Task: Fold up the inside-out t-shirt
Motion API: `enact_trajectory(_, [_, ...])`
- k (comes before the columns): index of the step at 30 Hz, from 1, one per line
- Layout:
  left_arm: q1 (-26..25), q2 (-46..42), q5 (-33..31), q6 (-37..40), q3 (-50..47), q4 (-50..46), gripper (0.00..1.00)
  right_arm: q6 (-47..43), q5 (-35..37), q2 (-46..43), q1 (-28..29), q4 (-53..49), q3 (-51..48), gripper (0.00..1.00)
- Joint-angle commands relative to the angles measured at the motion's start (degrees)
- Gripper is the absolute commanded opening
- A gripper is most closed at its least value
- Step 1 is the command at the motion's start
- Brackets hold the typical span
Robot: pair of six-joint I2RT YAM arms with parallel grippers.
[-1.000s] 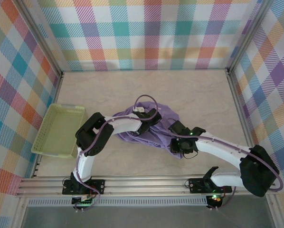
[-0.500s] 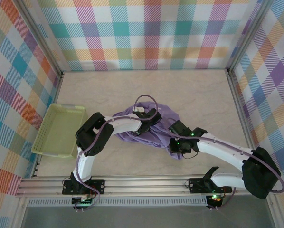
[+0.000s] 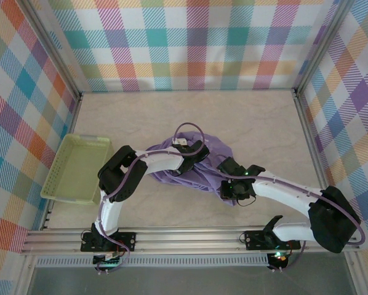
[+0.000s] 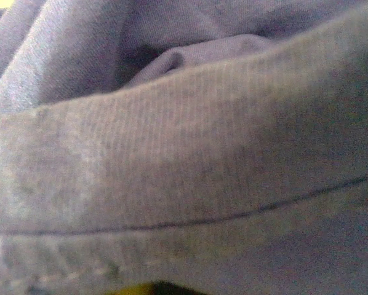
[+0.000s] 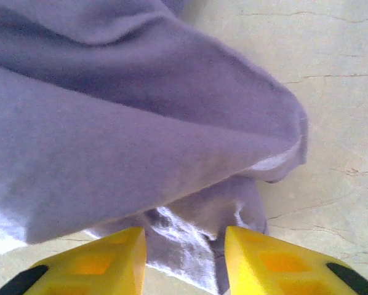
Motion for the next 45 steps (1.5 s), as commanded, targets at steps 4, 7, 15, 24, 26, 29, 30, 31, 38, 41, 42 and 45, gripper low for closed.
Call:
enact_trajectory(4, [0.02,1.83,2.93,0.27,-1.28,-2.88,0.28,0.55,-2.35,2.35,0.35,1.38,-0.8,0.32])
enact_trajectory(7, [-0.05,1.78,2.87,0.3,-1.39,-2.99,0.28,1.07,-2.69,2.17,1.16,1.53,-0.64,0.24])
enact_trajectory(15, [-0.03,2.29,3.09,0.15,-1.13,-2.97,0.28,1.69,-2.93,-0.09,2.92,-0.17,-0.34,0.16])
enact_trajectory(24, [-0.02,2.09,3.18,0.05,-1.24,-3.07,0.28,3.8,-2.86,0.58,5.07,0.39,-1.94,0.18])
enact_trajectory(26, [0.0,2.08,3.16,0.03,-1.28,-2.97,0.28,4.07,-3.06,1.57,5.26,1.38,-2.53,0.2])
enact_trajectory(29, [-0.02,1.95,3.07,-0.09,-1.27,-3.06,0.28,4.44,-3.25,3.17,5.68,2.66,-2.87,0.18])
enact_trajectory(30, [-0.04,2.02,3.12,-0.1,-1.35,-3.06,0.28,4.52,-3.21,3.46,6.04,2.57,-2.69,0.15])
enact_trajectory(31, [0.0,1.99,3.0,-0.12,-1.32,-3.14,0.28,4.77,-2.82,3.47,6.38,2.15,-2.42,0.13])
enact_trajectory(38, [0.06,3.49,1.96,-0.2,0.46,-5.29,0.29,6.26,2.7,1.33,11.24,-5.07,0.7,0.05])
enact_trajectory(41, [0.44,5.55,1.34,-0.73,2.99,-8.8,0.28,6.61,5.15,-1.17,14.12,-7.95,1.46,0.03])
enact_trajectory(42, [0.7,5.91,1.33,-0.95,3.37,-9.38,0.29,6.48,6.29,-2.49,15.09,-9.08,1.69,0.03])
enact_trajectory(45, [1.03,6.34,1.67,-1.0,3.87,-9.82,0.28,4.37,8.7,-8.74,17.26,-10.86,2.48,0.02])
